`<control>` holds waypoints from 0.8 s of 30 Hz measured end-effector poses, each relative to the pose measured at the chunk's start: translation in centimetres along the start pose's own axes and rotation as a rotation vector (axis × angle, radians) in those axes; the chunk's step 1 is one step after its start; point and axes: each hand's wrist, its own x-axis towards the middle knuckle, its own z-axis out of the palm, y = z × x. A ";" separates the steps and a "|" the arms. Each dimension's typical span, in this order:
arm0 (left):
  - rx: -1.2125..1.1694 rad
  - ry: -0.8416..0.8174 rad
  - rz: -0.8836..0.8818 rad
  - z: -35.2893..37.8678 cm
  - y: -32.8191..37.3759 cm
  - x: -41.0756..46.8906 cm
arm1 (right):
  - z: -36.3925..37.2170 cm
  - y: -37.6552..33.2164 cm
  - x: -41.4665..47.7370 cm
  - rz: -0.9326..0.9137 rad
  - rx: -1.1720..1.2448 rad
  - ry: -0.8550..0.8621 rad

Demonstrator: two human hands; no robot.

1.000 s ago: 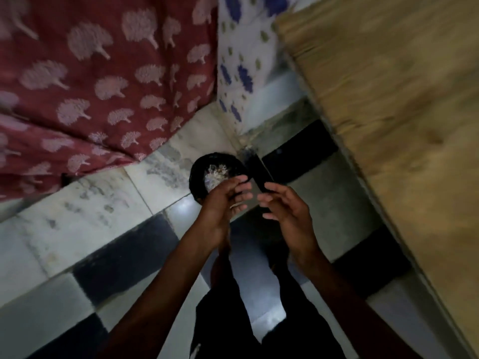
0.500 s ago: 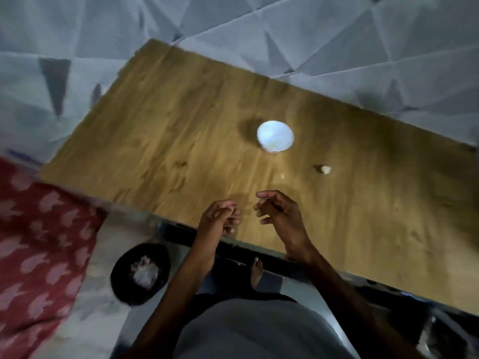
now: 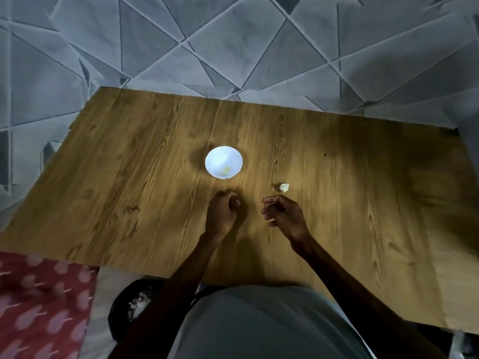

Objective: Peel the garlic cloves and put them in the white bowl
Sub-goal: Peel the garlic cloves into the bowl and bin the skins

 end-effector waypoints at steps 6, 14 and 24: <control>0.317 -0.084 0.187 0.9 -1.0 1.4 | 0.2 0.3 2.9 0.014 -0.044 -0.053; 0.076 0.195 0.265 -1.7 0.9 3.4 | 0.2 0.3 4.3 0.008 -0.022 -0.039; 0.464 -0.095 0.081 -3.9 0.4 13.9 | -0.7 -1.1 8.0 -0.074 -0.068 0.044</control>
